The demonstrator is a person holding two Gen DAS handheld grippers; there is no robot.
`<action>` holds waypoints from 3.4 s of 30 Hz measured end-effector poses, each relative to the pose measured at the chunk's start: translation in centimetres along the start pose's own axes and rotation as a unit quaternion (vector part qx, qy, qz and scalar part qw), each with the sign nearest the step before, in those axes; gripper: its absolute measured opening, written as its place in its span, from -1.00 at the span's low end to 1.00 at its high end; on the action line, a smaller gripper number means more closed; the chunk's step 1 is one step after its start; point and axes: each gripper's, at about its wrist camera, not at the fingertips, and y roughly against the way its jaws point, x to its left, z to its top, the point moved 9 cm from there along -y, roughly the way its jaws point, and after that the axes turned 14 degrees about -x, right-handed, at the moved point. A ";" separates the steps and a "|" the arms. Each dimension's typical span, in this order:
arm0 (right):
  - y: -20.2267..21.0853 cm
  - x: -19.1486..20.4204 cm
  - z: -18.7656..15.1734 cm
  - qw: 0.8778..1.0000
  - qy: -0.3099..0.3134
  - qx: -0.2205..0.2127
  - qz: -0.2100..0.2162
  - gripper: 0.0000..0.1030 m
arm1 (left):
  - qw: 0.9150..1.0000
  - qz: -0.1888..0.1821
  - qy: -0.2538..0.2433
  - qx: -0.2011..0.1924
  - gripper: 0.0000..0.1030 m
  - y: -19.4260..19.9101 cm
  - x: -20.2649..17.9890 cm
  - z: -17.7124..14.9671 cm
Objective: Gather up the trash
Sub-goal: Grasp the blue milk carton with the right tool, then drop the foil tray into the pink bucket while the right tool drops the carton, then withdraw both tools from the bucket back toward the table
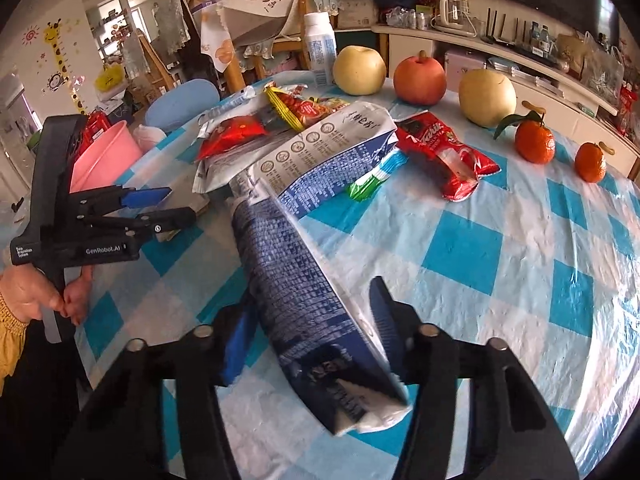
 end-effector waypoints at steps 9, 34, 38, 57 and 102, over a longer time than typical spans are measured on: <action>0.8 0.9 -0.7 0.999 0.001 -0.002 -0.046 -0.37 | 1.000 -0.003 0.031 -0.002 0.26 0.8 1.5 0.0; -3.3 23.9 12.7 0.988 -0.062 -0.071 0.125 -0.37 | 0.945 0.181 0.207 -0.175 0.27 13.4 21.2 5.6; -6.9 30.1 15.4 0.983 -0.051 -0.063 0.165 -0.37 | 0.918 0.239 0.269 -0.167 0.27 14.8 27.6 3.5; -14.2 35.2 16.5 0.984 -0.062 -0.068 0.150 0.56 | 0.864 0.313 0.368 -0.141 0.74 15.6 35.3 -0.6; 0.8 21.1 6.3 0.990 0.022 -0.140 0.000 0.83 | 0.957 0.190 0.129 -0.175 0.84 10.2 17.7 5.4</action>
